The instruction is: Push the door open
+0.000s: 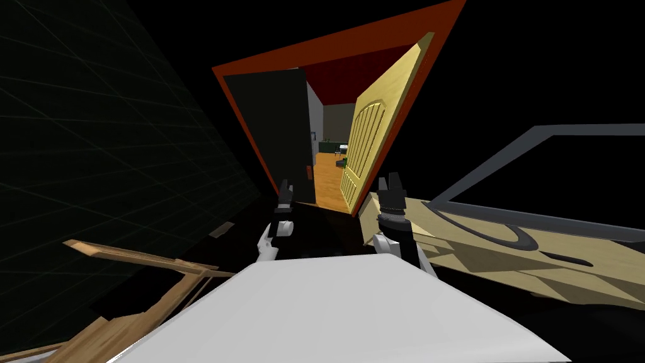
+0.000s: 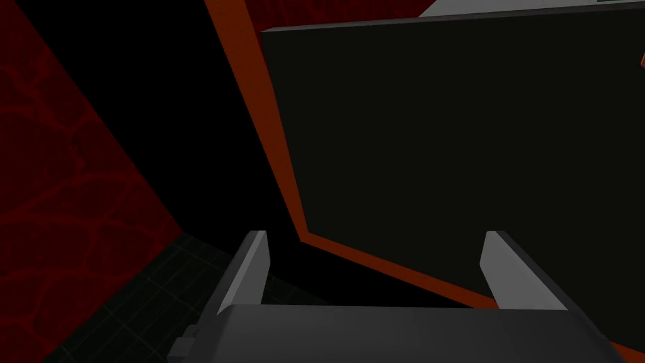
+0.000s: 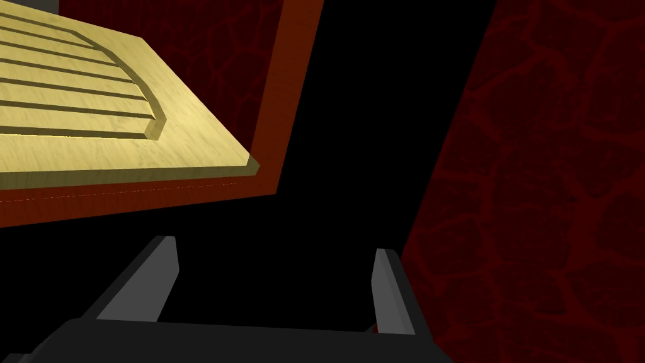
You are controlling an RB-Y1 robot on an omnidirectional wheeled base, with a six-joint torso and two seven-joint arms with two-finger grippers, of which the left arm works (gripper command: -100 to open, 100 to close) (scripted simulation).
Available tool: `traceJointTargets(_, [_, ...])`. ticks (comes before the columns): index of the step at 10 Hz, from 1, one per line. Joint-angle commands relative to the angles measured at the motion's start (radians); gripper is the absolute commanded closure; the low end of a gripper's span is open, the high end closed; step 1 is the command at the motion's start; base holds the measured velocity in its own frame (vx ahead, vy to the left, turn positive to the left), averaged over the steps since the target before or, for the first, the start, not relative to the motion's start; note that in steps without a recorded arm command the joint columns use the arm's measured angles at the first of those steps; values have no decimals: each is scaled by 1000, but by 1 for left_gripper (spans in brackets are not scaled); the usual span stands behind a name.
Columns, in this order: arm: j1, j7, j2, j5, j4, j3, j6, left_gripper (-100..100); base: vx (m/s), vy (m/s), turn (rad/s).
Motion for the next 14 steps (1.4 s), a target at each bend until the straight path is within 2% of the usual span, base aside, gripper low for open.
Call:
traceJointTargets(1, [-25, 6, 3, -1, 50, -3, 1, -100, 75, 47, -49])
traceJointTargets(4, [-87, 19, 10, 0, 156, -4, 7, -100, 93, 69, -54])
traceJointTargets(5, [-87, 19, 10, 0, 165, -4, 7, -100, 64, 56, -13])
traceJointTargets(10, [-189, 40, 18, 1, 339, -6, 18, -100, 79, 66, -45])
traceJointTargets(11, [-189, 40, 18, 1, 349, -6, 18, -100, 64, 54, -17])
traceJointTargets(14, [-249, 53, 20, 1, 450, -7, 24, -100, 59, 62, -39])
